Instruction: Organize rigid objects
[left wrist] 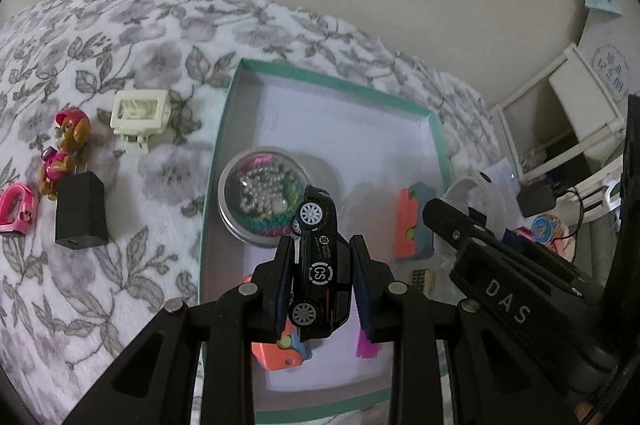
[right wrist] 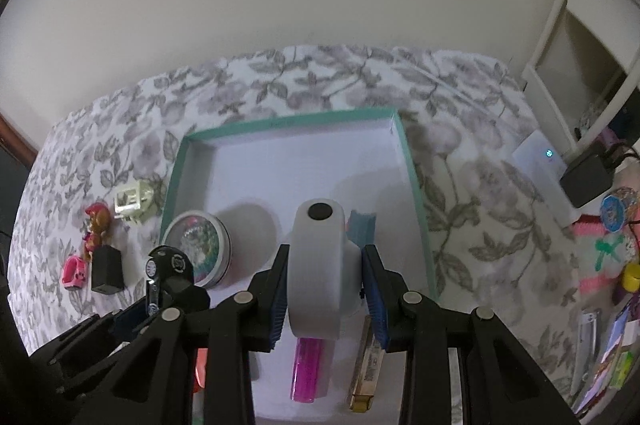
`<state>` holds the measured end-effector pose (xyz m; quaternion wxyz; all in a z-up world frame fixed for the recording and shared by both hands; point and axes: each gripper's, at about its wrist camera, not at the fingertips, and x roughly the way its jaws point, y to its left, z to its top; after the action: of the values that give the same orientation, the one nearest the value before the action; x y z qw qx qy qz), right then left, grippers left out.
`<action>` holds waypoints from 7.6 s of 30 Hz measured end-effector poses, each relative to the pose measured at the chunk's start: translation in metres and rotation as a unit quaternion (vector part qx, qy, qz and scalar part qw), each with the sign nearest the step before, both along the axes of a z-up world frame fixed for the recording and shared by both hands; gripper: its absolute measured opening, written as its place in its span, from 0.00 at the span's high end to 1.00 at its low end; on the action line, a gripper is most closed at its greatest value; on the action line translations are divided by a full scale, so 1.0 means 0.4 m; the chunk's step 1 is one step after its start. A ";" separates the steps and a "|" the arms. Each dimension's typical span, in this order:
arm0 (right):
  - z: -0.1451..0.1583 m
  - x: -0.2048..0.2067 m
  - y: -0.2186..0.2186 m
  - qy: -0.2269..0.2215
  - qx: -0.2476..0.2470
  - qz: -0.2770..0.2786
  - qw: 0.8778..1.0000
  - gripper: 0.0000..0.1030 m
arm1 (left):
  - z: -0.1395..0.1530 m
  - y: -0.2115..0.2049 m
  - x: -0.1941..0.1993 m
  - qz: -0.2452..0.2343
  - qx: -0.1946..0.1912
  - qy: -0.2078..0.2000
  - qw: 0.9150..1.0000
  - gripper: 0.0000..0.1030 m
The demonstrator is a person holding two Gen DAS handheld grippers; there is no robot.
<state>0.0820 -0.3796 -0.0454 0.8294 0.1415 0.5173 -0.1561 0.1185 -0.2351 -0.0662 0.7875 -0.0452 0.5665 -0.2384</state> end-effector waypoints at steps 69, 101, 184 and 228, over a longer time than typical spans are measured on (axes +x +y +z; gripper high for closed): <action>0.085 -0.008 0.010 -0.029 -0.038 -0.003 0.999 0.63 | 0.047 0.130 0.059 0.088 0.037 -0.005 0.995 0.39; 0.076 0.024 0.056 -0.024 -0.080 0.018 0.996 0.02 | 0.053 0.206 0.094 0.149 0.082 -0.040 0.985 0.06; -0.205 0.217 0.612 0.001 -0.032 0.236 0.971 0.17 | -0.203 0.563 0.245 0.245 0.107 0.110 0.957 0.06; -0.059 0.205 0.548 -0.078 -0.028 0.200 0.976 0.57 | 0.035 0.637 0.217 0.268 0.016 0.017 0.963 0.35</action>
<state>0.1639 -0.1605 -0.0688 0.8851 0.0235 0.4646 0.0095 0.2052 0.0199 -0.0521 0.8135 -0.1870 0.5507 -0.0088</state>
